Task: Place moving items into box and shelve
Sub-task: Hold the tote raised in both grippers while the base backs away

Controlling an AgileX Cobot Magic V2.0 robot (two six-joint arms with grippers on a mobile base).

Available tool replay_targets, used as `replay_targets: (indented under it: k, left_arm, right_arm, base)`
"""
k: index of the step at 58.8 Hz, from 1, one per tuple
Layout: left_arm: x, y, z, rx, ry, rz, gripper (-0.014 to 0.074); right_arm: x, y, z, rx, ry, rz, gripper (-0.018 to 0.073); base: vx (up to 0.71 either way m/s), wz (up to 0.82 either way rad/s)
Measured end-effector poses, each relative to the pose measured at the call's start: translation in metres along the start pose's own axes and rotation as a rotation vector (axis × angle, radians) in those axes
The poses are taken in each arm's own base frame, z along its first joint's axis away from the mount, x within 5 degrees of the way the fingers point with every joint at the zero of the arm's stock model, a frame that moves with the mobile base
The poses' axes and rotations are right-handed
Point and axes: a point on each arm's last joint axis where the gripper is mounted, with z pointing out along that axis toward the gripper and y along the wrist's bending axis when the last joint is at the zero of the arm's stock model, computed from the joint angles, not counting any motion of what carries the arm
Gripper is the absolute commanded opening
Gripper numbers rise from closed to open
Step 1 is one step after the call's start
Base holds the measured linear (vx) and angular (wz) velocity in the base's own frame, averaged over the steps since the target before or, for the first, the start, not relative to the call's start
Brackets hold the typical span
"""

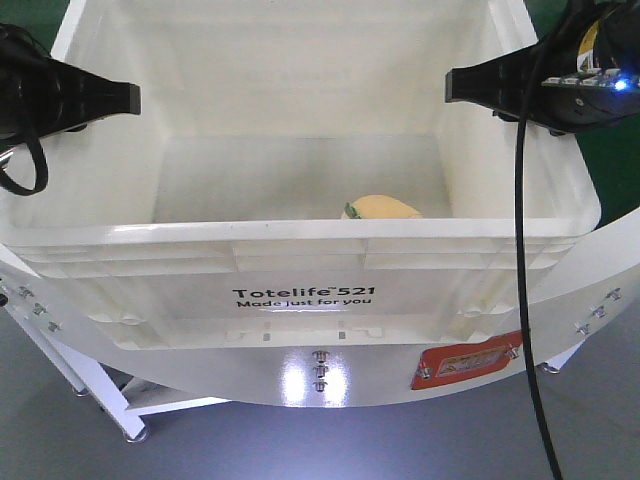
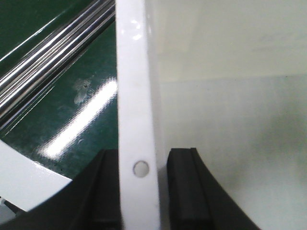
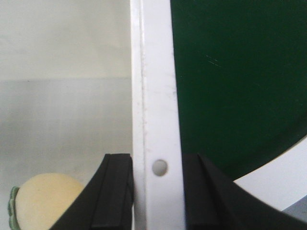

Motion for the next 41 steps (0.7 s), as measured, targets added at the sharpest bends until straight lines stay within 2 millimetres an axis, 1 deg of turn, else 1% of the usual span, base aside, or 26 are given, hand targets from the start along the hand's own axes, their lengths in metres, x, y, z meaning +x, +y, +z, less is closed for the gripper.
replay_targets:
  k: [18,41]
  left_arm:
    - [0.0,-0.0006,-0.0002,0.002,-0.001,0.001,0.0038]
    - [0.0002,-0.0007,-0.0002,0.003,0.001,0.0,0.0038]
  right_arm:
    - [0.0002,-0.0005,-0.0005,0.002,0.002,0.001,0.0039]
    - [0.0002,-0.0006,-0.0009,0.002,0.001,0.001,0.0039]
  base:
    - [-0.02,0.06]
    - [-0.06,0.23]
